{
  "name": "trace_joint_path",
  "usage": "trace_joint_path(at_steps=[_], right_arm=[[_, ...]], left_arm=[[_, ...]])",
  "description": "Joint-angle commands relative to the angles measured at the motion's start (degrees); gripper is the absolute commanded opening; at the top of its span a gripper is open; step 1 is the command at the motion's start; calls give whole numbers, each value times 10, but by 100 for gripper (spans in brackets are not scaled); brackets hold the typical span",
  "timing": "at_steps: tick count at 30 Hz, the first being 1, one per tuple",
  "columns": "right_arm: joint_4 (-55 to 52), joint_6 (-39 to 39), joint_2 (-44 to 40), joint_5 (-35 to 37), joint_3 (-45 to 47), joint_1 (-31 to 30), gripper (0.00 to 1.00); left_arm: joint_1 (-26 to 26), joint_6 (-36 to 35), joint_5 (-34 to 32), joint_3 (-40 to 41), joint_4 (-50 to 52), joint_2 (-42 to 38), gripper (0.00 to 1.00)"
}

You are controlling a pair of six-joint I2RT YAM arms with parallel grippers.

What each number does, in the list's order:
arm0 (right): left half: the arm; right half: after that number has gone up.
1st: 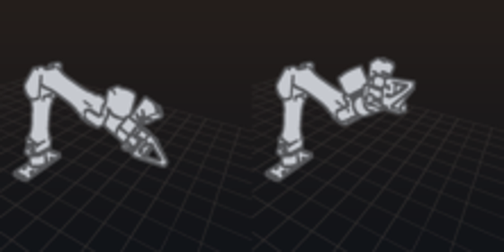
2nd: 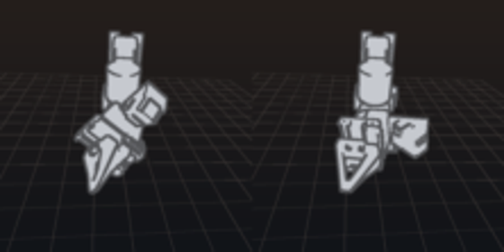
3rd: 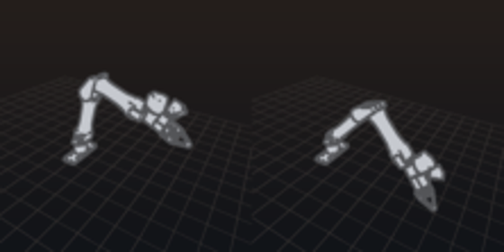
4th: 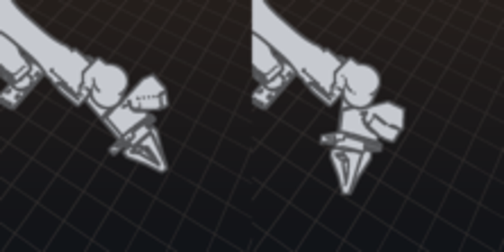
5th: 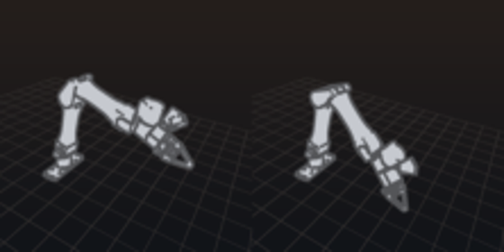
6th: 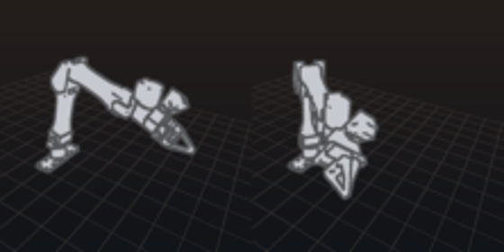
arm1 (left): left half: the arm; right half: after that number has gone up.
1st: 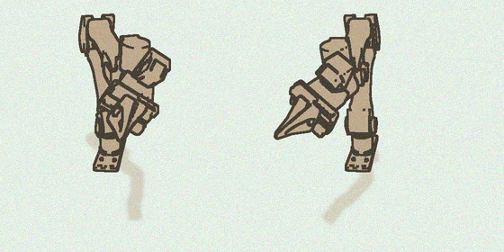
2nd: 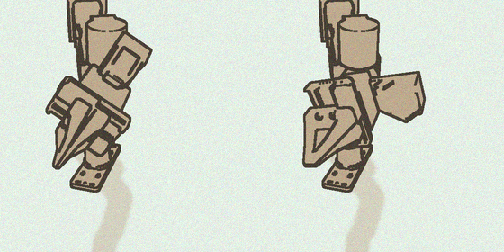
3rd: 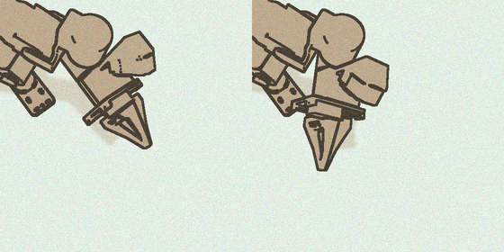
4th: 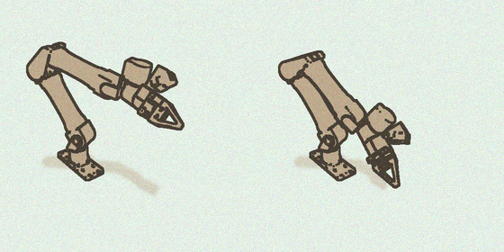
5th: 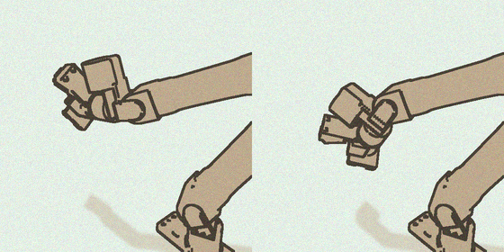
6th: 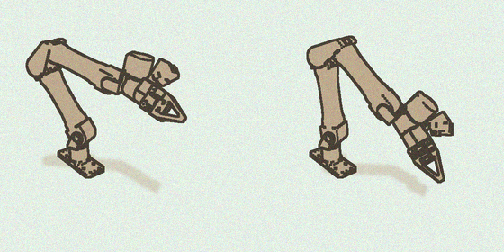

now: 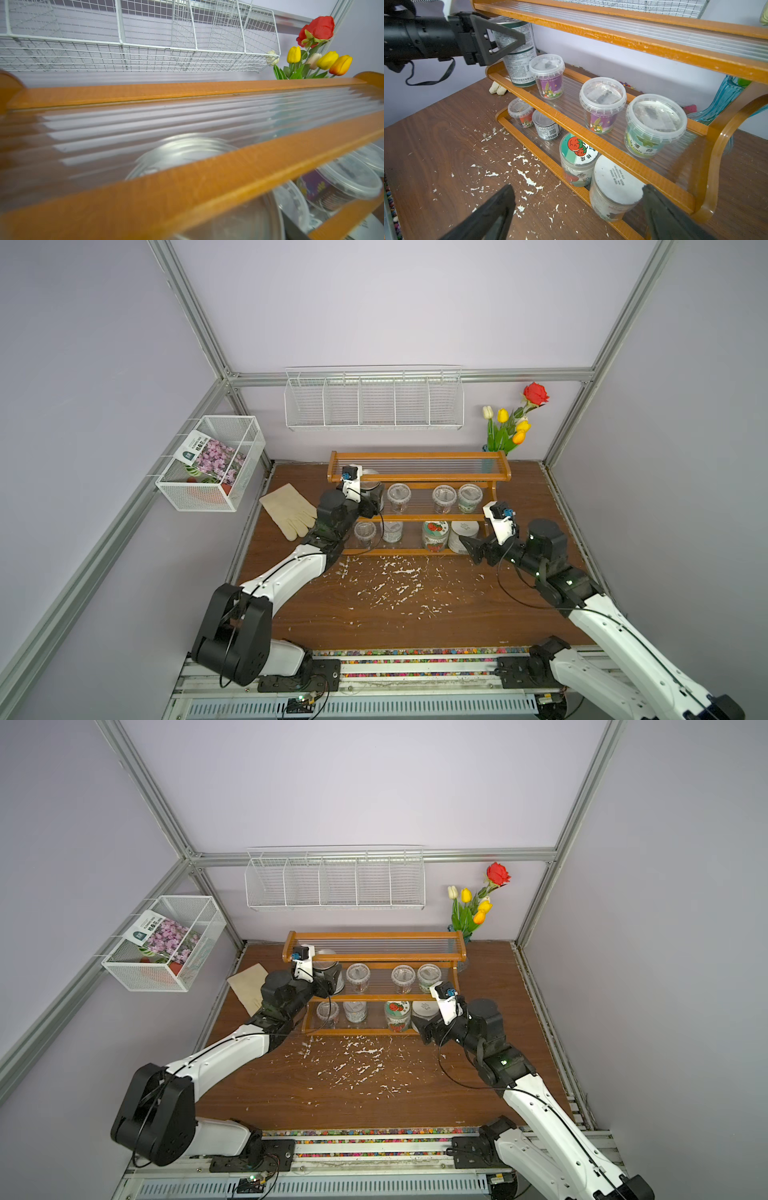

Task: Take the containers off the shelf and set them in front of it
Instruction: 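Pick up a container from the shelf, then place the container at the center of the board.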

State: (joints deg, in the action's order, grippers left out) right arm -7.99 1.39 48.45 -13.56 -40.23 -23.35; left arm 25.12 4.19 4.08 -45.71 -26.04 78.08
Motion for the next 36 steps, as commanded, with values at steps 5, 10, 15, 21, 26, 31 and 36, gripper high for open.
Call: trace_joint_path(at_steps=[5, 10, 15, 21, 26, 31, 36], right_arm=[[26, -3, -14, -7, 26, -4, 98], [34, -3, -11, -30, 36, -4, 98], [46, -3, -2, -56, 38, -4, 98], [62, -3, -8, -72, 49, -4, 98], [88, -9, -29, -67, 75, -5, 98], [117, -5, -50, -56, 96, -5, 98], [127, 0, -46, -57, 99, -5, 98]], left_arm=[[0, -3, 62, 26, 127, -119, 64], [58, 10, 40, 61, 214, -204, 62], [184, 69, -88, 143, 199, -271, 61], [287, 154, -198, 258, 112, -253, 61], [288, 192, -238, 340, 37, -236, 60], [288, 195, -298, 398, 7, -260, 61], [288, 157, -344, 397, 38, -280, 63]])
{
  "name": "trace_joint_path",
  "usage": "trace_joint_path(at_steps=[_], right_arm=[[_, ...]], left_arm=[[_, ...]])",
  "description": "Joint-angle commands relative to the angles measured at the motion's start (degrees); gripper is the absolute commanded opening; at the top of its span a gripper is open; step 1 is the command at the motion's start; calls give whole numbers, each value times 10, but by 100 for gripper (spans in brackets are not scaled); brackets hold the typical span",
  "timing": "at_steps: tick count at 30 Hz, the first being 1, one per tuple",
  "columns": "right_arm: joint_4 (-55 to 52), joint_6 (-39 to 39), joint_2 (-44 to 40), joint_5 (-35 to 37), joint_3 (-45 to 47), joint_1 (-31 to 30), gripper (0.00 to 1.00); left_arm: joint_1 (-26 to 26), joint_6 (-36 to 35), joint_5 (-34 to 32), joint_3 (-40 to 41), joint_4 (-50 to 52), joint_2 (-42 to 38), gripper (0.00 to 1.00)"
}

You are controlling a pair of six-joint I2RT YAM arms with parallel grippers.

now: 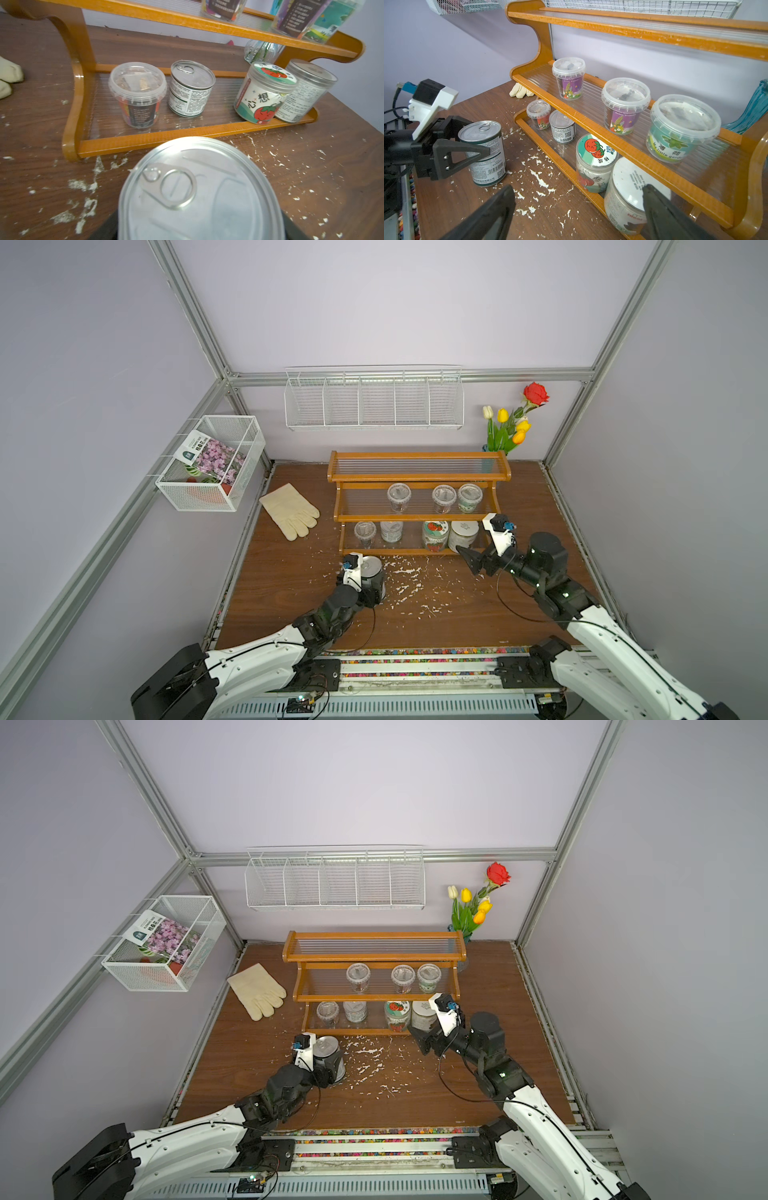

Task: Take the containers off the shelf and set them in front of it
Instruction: Place the container at the center of the board.

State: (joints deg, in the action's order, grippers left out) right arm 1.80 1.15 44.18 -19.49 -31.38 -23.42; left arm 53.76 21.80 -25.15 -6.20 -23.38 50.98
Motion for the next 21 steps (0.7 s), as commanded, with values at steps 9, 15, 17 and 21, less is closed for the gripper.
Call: trace_joint_path(at_steps=[9, 15, 17, 21], right_arm=[[43, 3, 1, 0, 18, -6, 98], [48, 5, 4, 2, 20, -5, 98], [47, 6, 3, 1, 19, -6, 98], [40, 12, -1, 3, 18, -6, 98]], left_arm=[[-69, -62, -20, 19, -43, 11, 66], [-83, -67, 12, 10, -125, 107, 69], [-82, -68, 15, 3, -146, 133, 69], [-83, -60, 30, -9, -149, 161, 75]])
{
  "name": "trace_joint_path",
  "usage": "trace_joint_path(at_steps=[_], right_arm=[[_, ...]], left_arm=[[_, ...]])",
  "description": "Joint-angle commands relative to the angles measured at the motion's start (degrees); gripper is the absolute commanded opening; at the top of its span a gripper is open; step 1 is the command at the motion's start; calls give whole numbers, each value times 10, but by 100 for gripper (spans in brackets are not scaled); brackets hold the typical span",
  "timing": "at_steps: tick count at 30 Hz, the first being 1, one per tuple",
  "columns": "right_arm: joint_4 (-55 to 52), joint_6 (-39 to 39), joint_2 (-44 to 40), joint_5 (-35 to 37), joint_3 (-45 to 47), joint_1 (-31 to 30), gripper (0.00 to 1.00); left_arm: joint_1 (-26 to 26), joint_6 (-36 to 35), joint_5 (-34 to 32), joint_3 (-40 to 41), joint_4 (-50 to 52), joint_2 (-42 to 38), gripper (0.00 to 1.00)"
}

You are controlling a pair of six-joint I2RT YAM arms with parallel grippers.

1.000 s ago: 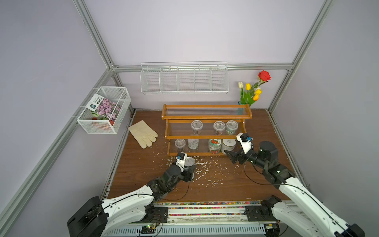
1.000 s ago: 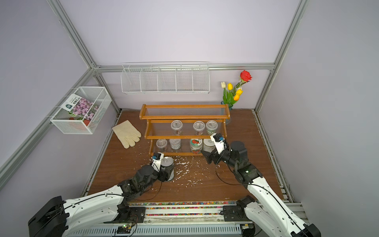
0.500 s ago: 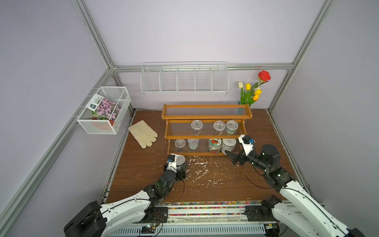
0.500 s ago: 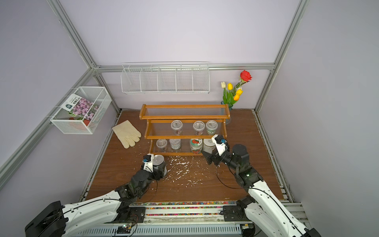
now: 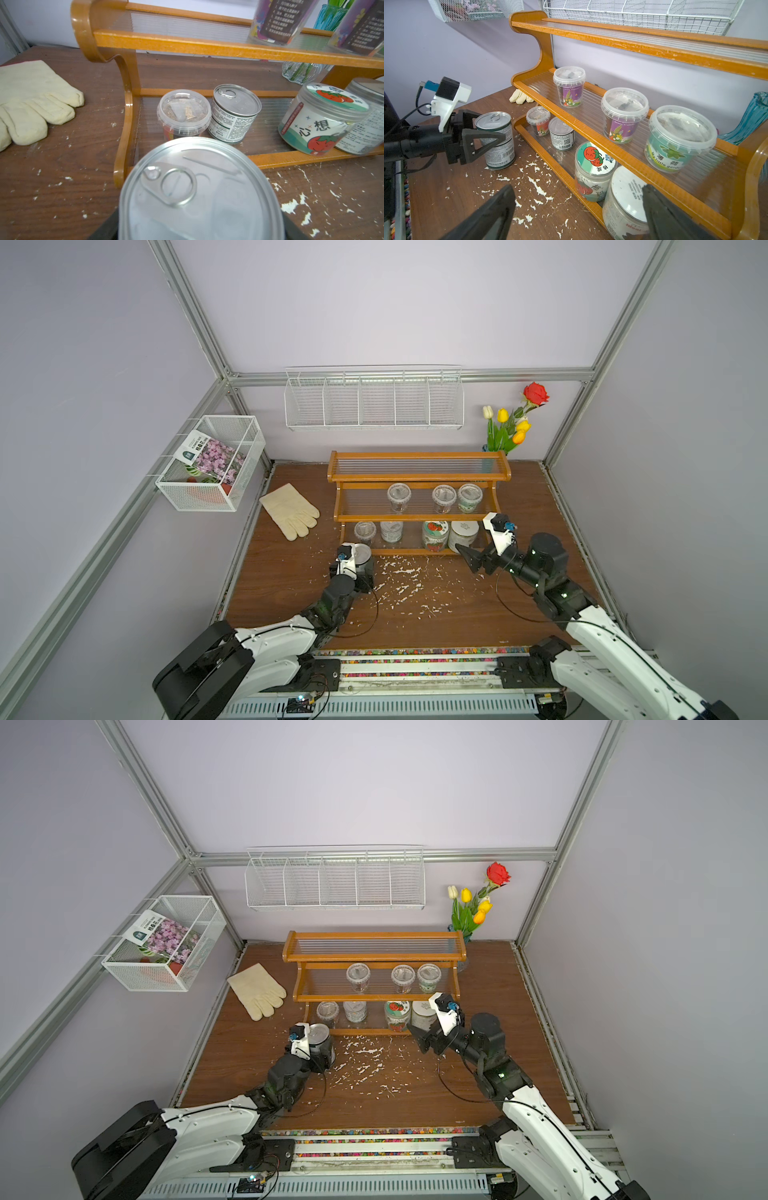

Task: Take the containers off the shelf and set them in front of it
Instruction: 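Place the container at the center of the board, then pick up a container from the shelf.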

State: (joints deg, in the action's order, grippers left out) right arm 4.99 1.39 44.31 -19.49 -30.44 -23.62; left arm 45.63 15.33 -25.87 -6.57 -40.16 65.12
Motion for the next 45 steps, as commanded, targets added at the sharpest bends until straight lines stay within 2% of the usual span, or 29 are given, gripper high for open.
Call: trace_joint_path(at_steps=[1, 8, 11, 19, 22, 26, 31, 36, 45], right_arm=[[7, 11, -4, 4, 8, -4, 98], [-8, 12, -4, 3, -3, -4, 98], [-26, 7, -4, 2, -14, -3, 98], [-102, 0, -1, -10, -49, -3, 98], [-105, -1, 0, -18, -45, -2, 98], [-95, -2, 7, -12, -48, -1, 98], [-94, -8, -1, 23, -51, 2, 98], [-97, -8, -10, 24, -52, 19, 98], [-79, -13, 6, 4, -56, 34, 98]], left_arm=[[-1, 8, 40, -7, 27, 19, 77], [-2, 29, 40, -7, 118, -43, 92], [-1, 23, 46, -40, 181, -80, 100], [-1, -4, 68, -145, 424, -242, 100], [-1, -21, 91, -192, 457, -256, 100], [-2, -72, 138, -261, 407, -169, 100], [-10, -111, 154, -333, 321, -34, 100], [-41, -115, 180, -348, 232, 41, 100], [-64, -118, 203, -419, 165, 164, 100]])
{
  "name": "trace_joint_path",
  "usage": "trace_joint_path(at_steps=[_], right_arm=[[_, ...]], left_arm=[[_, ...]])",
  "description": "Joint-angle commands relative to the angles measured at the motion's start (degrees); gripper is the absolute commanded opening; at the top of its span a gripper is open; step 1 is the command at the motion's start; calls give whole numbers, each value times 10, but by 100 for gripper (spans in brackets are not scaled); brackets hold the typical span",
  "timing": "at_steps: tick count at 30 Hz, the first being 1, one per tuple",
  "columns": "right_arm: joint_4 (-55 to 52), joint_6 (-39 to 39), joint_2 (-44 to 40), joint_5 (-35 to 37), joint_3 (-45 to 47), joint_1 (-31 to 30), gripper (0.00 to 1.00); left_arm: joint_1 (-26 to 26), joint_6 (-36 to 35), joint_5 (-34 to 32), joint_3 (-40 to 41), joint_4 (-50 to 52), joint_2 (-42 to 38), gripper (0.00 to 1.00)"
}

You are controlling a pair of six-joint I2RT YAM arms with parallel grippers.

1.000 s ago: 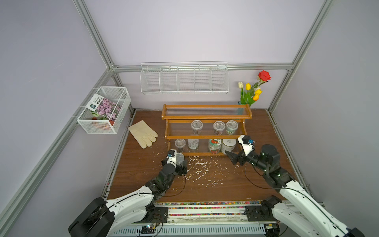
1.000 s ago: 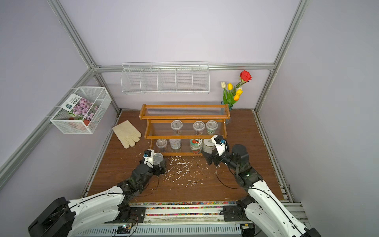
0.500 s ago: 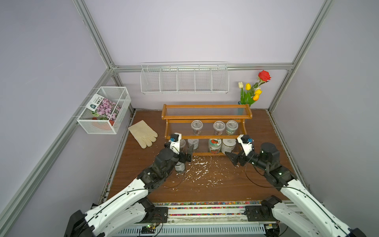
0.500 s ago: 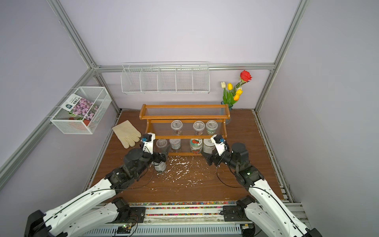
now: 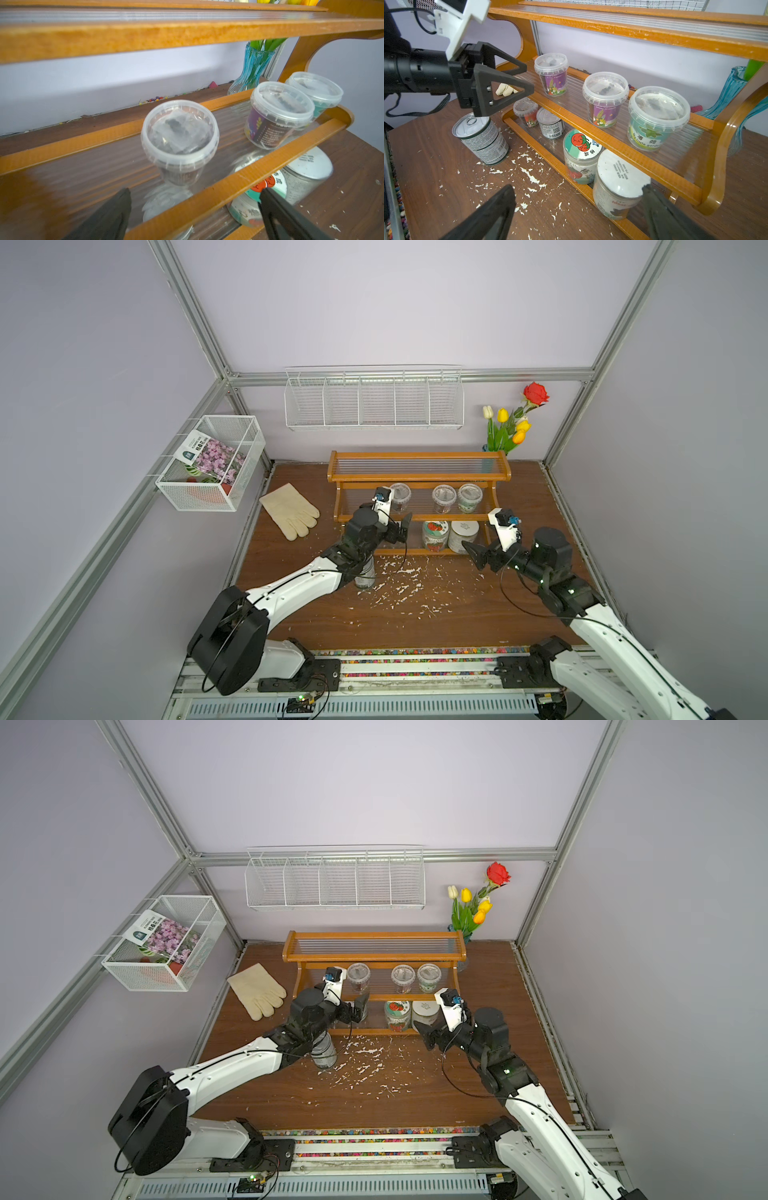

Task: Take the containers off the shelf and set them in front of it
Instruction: 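Pick up a container from the shelf.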

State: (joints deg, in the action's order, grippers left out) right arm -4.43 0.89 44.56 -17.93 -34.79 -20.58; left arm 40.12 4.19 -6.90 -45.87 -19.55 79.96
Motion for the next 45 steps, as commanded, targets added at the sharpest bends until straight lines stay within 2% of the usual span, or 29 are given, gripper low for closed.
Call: trace_joint_path(at_steps=[1, 15, 19, 23, 28, 33, 39, 45], right_arm=[[20, -9, 4, -11, -10, 3, 98], [30, -10, 1, -17, -5, 3, 98], [29, -9, -3, -17, -4, 3, 98], [24, -4, -4, -17, -3, 3, 98], [17, 2, -8, -12, -1, 3, 97], [14, 6, -12, -11, 2, 3, 97], [3, 10, -19, -11, 3, 4, 97], [-9, 15, -31, -12, 14, 8, 97]], left_arm=[[-12, -5, 15, -33, -42, 27, 100], [-26, 9, 29, -111, -25, 115, 99], [-26, 7, 35, -120, -20, 123, 92], [-27, 6, 50, -123, -1, 122, 76], [-27, 10, 57, -102, 12, 90, 69], [-22, 4, 92, -80, 17, 42, 68], [23, 3, 80, -48, 42, -19, 68], [129, 36, 21, 11, 58, -67, 68]])
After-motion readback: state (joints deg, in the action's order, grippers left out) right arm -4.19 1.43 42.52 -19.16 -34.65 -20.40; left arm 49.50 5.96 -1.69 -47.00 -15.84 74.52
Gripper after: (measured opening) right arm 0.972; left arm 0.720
